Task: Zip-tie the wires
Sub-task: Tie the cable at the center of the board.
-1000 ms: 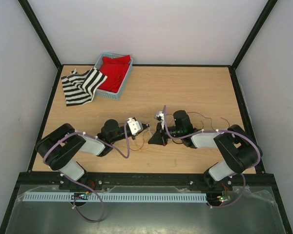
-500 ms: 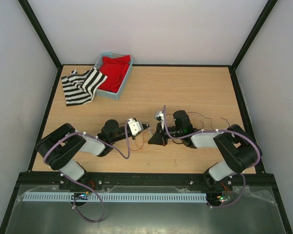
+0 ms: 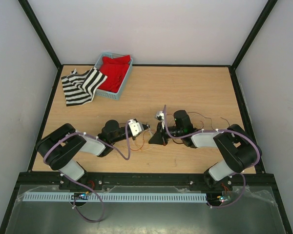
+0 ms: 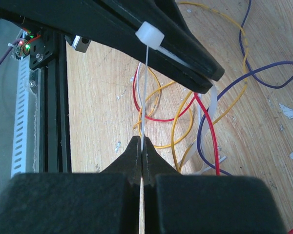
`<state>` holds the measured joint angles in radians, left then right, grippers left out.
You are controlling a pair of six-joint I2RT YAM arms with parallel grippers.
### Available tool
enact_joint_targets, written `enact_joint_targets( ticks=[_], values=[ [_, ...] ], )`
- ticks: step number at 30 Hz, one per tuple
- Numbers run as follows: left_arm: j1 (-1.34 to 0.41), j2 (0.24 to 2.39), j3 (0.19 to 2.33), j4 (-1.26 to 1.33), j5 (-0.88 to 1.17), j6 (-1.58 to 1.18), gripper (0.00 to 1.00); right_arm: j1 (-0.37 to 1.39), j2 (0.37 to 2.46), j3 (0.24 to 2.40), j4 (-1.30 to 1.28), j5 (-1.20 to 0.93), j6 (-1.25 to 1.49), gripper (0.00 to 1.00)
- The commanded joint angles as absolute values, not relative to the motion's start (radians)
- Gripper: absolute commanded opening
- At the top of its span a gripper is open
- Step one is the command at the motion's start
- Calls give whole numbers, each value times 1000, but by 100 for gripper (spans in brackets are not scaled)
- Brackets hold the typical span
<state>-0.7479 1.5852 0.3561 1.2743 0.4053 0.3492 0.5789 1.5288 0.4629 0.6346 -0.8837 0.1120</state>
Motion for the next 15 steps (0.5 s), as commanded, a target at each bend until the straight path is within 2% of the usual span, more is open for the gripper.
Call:
enact_joint_targets(
  ticks=[1,15],
  values=[
    [-754,1583,346,1339,400,366,0,568,1530,474,623,-921,116,0],
    [-764,1587,344,1344,396,383,0,564,1543,476,621,-934,118,0]
  ],
)
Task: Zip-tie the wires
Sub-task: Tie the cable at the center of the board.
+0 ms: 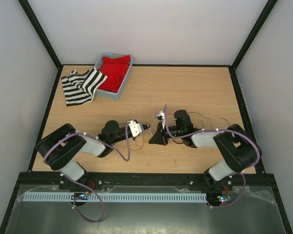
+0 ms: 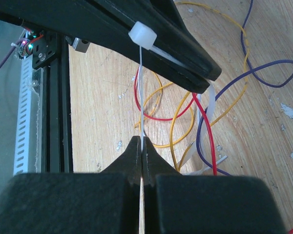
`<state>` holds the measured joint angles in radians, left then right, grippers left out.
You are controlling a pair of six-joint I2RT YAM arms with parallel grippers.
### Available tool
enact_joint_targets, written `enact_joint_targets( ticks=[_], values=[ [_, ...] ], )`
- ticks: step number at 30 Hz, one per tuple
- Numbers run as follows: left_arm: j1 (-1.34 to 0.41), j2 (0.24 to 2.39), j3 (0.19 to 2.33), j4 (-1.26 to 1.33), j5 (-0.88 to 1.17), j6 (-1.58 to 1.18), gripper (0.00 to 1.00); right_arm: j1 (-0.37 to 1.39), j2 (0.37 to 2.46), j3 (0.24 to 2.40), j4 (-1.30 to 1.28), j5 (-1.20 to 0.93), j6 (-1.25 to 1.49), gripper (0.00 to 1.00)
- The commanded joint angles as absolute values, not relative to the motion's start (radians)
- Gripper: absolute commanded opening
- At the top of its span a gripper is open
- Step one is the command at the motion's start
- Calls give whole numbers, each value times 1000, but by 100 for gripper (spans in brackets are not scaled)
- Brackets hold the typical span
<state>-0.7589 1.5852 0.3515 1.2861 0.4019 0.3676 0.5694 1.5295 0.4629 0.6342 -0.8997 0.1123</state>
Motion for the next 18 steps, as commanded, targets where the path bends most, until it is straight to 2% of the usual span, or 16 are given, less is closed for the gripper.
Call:
enact_joint_targets(
  ticks=[1,18],
  values=[
    [-764,1587,344,1344,394,382,0,565,1543,476,621,-934,117,0],
    [-765,1591,344,1346,394,391,0,563,1529,483,609,-930,117,0]
  ],
)
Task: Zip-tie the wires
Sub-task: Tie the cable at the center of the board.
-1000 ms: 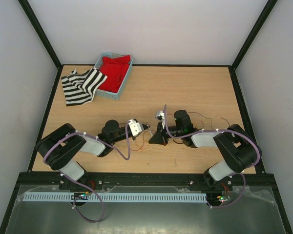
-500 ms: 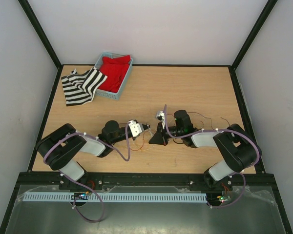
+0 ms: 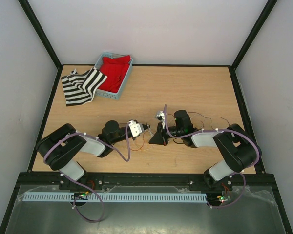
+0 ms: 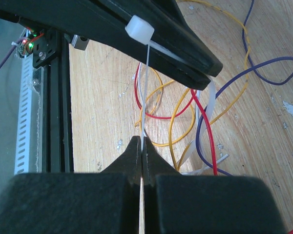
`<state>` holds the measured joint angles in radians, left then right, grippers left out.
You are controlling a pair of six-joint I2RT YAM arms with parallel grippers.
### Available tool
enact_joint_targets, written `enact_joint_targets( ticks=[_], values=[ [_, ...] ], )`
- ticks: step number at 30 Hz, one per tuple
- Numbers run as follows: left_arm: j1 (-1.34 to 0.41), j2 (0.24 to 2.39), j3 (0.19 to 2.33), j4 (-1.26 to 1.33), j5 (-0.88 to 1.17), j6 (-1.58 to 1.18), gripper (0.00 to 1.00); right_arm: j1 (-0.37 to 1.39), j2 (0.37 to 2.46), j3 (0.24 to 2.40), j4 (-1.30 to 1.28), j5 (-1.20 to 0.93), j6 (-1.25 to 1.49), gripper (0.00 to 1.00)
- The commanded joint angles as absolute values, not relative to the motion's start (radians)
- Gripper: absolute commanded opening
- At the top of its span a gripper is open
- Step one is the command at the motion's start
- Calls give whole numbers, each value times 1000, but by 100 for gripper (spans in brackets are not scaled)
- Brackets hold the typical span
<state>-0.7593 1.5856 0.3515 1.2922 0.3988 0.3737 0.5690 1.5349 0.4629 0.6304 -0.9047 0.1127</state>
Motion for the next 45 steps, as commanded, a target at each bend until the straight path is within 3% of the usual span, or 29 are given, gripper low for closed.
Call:
enact_joint_targets(
  ticks=[1,45],
  values=[
    [-765,1594,344,1345,396,393,0,563,1526,483,609,-930,116,0],
    [-767,1579,341,1362,412,385,0,560,1518,487,599,-920,115,0]
  ],
)
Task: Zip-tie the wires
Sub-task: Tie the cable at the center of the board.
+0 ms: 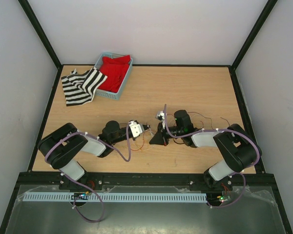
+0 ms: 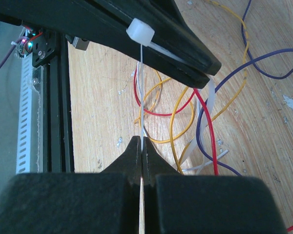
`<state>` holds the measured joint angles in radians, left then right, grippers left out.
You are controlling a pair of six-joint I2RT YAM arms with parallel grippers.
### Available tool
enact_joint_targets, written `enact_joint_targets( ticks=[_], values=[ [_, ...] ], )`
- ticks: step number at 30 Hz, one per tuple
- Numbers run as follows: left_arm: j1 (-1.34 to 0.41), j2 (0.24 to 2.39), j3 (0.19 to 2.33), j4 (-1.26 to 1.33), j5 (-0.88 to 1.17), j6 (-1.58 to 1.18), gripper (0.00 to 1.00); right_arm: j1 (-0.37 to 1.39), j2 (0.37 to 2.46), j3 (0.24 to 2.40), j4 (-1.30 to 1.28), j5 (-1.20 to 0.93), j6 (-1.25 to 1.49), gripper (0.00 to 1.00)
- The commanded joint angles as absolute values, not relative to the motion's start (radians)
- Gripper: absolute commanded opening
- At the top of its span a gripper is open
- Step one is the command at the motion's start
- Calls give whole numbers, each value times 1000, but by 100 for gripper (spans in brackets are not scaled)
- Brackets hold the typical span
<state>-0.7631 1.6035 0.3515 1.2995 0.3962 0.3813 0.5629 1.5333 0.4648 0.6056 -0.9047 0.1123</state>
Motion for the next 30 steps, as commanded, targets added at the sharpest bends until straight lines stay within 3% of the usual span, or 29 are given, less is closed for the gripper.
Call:
enact_joint_targets(
  ticks=[1,30],
  values=[
    [-767,1578,341,1362,413,384,0,560,1518,486,600,-921,116,0],
    [-793,1607,335,1368,372,450,0,558,1533,517,603,-934,156,0]
  ],
)
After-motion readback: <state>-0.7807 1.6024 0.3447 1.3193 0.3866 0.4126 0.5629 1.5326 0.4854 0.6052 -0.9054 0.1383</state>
